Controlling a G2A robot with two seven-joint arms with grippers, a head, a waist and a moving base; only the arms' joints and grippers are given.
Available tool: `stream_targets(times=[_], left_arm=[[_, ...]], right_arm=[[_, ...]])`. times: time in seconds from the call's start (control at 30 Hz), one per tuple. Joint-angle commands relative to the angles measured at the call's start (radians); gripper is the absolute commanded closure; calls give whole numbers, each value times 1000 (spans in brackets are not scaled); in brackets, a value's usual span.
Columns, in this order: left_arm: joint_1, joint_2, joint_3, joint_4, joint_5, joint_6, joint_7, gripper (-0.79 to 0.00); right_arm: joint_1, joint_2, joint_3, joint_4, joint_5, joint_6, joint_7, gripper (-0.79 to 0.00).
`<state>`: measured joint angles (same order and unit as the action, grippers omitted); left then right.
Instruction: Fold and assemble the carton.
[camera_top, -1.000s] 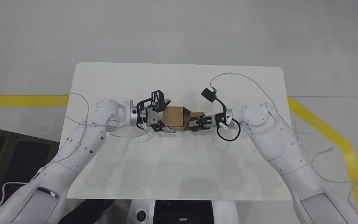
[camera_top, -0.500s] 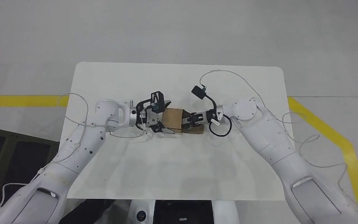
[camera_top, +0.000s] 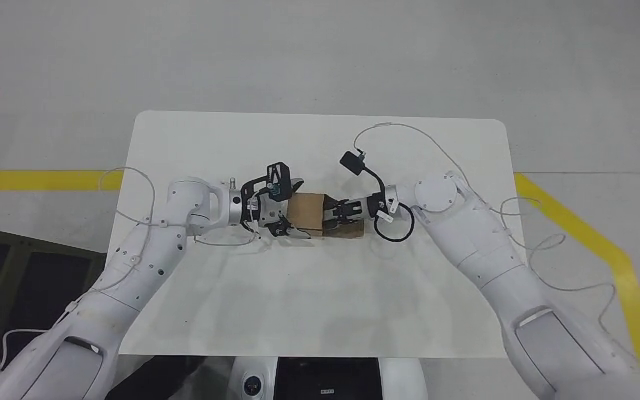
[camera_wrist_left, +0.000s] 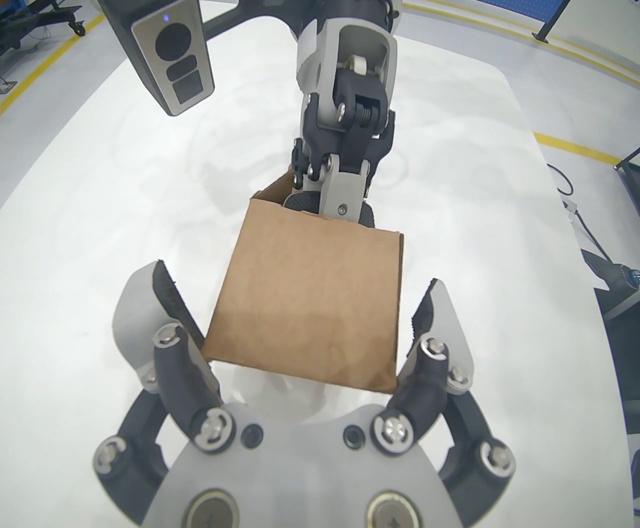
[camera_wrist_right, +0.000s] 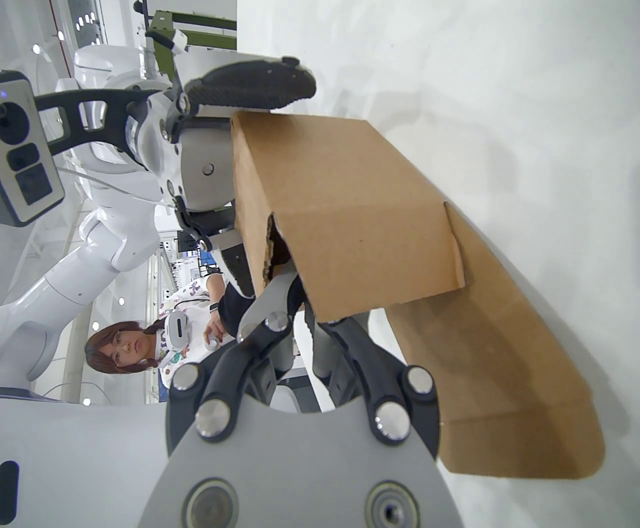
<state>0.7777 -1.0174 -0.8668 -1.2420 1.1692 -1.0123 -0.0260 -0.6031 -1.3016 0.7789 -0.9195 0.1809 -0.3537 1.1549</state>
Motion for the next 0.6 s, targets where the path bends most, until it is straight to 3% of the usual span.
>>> stream_targets(times=[0.0, 0.33, 0.57], left_arm=[[0, 1, -4, 6, 0, 0, 7, -785], [0, 2, -17, 13, 0, 0, 22, -785], [2, 2, -20, 11, 10, 0, 27, -785]], right_arm=[[-8, 11, 19, -20, -13, 6, 12, 0], [-91, 74, 140, -161, -90, 99, 13, 0], [-70, 71, 136, -114, -114, 100, -27, 0]])
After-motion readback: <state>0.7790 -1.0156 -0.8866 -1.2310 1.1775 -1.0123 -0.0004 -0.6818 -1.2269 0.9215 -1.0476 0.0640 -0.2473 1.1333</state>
